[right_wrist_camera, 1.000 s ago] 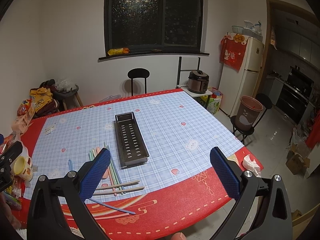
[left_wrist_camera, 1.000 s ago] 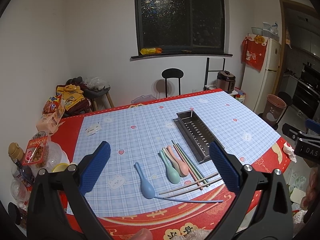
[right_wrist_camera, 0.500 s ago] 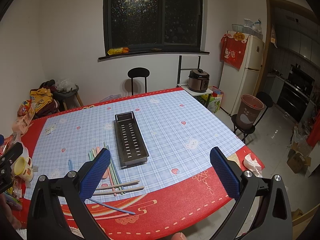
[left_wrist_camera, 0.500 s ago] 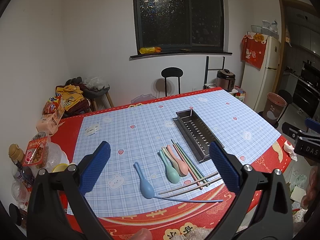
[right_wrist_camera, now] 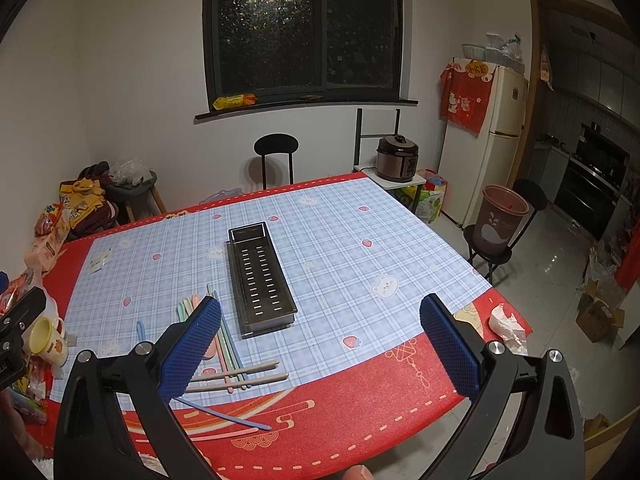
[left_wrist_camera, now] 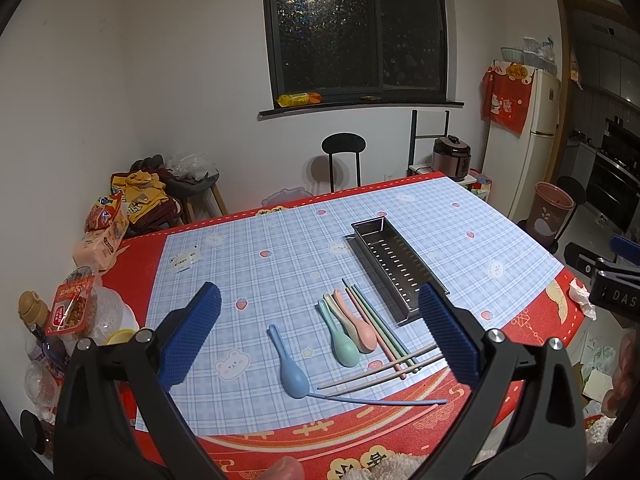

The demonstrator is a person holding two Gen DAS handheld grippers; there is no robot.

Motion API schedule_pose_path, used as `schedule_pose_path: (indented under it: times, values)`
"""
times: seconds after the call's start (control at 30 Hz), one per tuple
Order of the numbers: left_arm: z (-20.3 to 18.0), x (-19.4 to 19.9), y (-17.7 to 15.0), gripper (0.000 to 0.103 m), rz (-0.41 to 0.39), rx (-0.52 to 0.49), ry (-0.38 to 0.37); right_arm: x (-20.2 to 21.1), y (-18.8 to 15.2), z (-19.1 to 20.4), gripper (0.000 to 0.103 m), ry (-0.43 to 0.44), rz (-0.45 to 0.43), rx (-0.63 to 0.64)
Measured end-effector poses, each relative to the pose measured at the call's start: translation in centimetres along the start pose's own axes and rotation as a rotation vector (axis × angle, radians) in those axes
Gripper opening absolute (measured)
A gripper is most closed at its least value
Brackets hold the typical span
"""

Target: Organize utensils

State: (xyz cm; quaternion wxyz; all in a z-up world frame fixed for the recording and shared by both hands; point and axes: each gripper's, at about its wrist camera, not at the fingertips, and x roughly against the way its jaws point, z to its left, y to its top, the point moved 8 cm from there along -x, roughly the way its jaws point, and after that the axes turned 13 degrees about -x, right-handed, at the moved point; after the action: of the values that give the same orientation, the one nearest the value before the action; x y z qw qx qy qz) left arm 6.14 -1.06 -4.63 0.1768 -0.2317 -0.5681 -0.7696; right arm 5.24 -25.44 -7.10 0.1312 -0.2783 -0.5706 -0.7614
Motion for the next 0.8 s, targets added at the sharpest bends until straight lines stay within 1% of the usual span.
schedule_pose_path:
  times: [0.53, 0.67, 0.8]
  values:
    - [-0.4, -0.5, 0.0, 0.097, 0.010, -0.006, 0.003, -0.6, 0.1, -0.6, 0.098, 0.003, 0.012, -0.016]
    - [-0.2, -0.9, -0.4, 0.097, 0.034, 0.017, 0.008, -1.1, 0.0, -0.8, 0.098, 0.011, 0.023, -0.010]
    - [0.1, -1.0, -0.9, 0.097, 0.054, 0.052, 0.037, -1.6, 0.1, -0.7, 0.098, 0.031, 0.035, 0.001]
